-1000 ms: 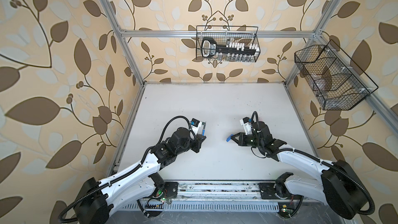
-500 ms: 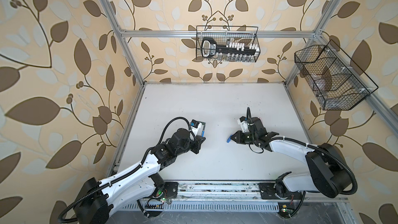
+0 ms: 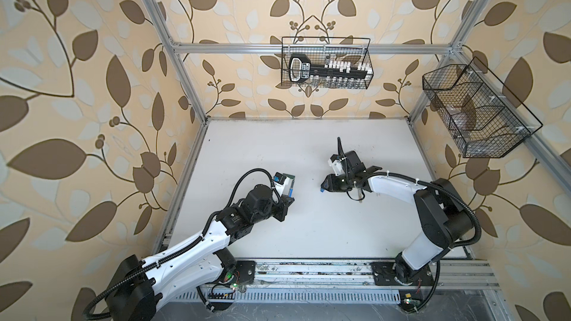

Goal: Insert the pens into the pen caps

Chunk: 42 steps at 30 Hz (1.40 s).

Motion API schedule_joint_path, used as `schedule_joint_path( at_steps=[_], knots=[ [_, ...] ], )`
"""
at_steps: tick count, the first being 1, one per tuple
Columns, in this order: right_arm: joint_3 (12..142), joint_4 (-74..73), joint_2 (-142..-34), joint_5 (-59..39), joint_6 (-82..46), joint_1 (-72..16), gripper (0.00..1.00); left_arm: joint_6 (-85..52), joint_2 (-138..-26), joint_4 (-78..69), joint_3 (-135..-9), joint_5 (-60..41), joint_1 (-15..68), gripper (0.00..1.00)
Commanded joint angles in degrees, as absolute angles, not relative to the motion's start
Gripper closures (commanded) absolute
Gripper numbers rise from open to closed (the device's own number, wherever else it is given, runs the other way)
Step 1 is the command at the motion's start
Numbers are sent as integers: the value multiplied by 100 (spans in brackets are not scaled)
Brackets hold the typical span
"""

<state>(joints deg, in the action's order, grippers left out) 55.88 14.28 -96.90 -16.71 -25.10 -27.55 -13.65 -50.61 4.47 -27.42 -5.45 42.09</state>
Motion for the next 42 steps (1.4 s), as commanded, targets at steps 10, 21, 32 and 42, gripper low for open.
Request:
schedule_joint_path(
  at_steps=[10,21,32,42],
  knots=[
    [5842,2259,-9798,-1124,-2689,-2984,46,-1178,-4790,396,-2732,-403,4254,100],
    [6450,2049,-10710,-1193,-2613,-2992,42,-1178,-4794,378,-2742,-482,4254,100],
    [7339,2944,-11314,-852,-2160,-3171,44,-1143,-4813,396,-2760,-505,4254,100],
    [8039,4040,-11895,82,-1690,-3396,56,-1108,-4808,378,-2803,-650,4254,100]
  ],
)
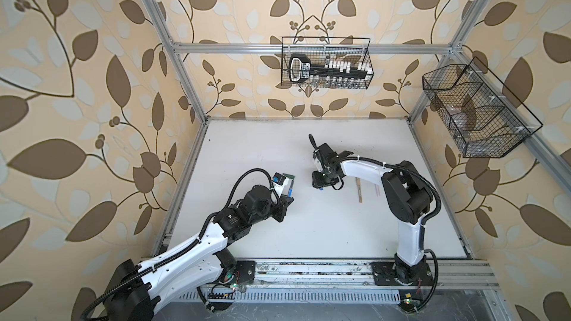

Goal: Insert the pens into the pen caps

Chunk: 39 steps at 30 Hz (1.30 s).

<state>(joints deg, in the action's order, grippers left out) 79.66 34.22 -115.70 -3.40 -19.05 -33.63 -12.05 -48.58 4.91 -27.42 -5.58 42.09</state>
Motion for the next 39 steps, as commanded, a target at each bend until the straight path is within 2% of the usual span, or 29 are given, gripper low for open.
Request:
schedule_joint_path(
  at_steps=[1,5,7,11,14,21,29,34,39],
  knots=[
    [8072,4081,-11923,145,-1665,-3408,59,-1104,-4797,378,-2801,-656,4255,100],
    [8122,4198,-11988,294,-1570,-3444,67,-1069,-4822,369,-2831,-641,4254,100],
    [8113,4194,-11977,398,-1530,-3460,74,-1023,-4858,344,-2870,-646,4255,100],
    [7957,4058,-11767,646,-1497,-3490,77,-913,-5041,360,-3017,-709,4254,100],
    [7611,3590,-11365,482,-1537,-3490,78,-862,-5247,267,-3127,-810,4254,100],
    [6199,1663,-9915,-461,-1961,-3323,79,-748,-5838,-11,-3428,-1046,4254,100],
    [4131,-1519,-8015,-1743,-3346,-2767,79,-754,-6434,-549,-3795,-1594,4254,100],
    [3205,-3369,-7213,-1641,-4238,-2776,79,-1002,-6557,-1104,-3623,-1853,4254,100],
    [2819,-4771,-7090,-1374,-4674,-3098,79,-1142,-6480,-1295,-3496,-2129,4262,100]
  ],
)
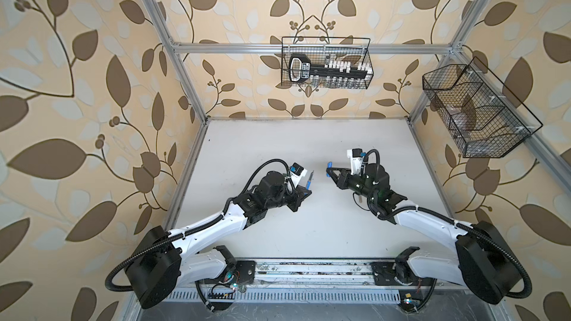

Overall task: Insert the pens into the pen caps
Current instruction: 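Lift the blue cap and carry it above the pen nib in the left gripper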

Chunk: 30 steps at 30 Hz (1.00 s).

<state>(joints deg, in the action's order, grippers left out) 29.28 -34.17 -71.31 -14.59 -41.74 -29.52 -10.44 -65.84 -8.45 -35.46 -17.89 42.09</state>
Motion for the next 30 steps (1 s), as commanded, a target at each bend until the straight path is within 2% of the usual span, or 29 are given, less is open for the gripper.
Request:
schedule_joint_path(
  at_steps=[1,30],
  knots=[
    [2840,-4877,-7092,-1342,-4660,-3168,79,-1151,-6454,-1301,-3494,-2151,4259,100],
    [3138,-5499,-7121,-1934,-4438,-3611,79,-1178,-6242,-1213,-3437,-2303,4259,100]
  ],
)
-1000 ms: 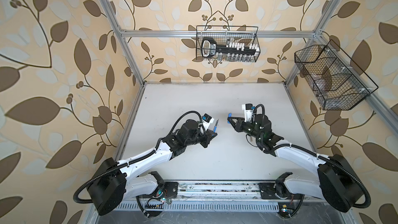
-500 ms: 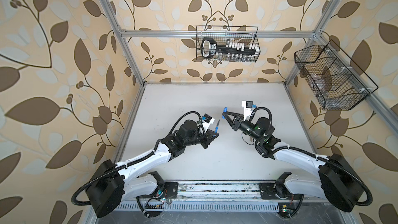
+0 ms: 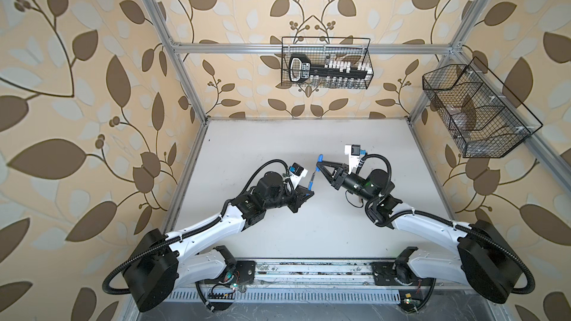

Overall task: Insert the pens into the pen caps
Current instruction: 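Lift the blue cap and carry it above the pen nib in the left gripper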

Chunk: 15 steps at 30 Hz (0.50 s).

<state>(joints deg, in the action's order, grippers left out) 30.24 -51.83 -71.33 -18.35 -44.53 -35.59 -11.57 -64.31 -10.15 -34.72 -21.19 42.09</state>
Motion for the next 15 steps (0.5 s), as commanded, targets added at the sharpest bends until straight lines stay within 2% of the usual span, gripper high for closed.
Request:
schedule_joint_path(
  at_steps=[1,15],
  knots=[
    [3131,-5523,-7116,-1934,-4424,-3630,79,-1169,-6240,-1204,-3437,-2296,4262,100],
    [3084,-5580,-7250,-1962,-4441,-3757,79,-1143,-6187,-1169,-3445,-2250,4263,100]
  ],
)
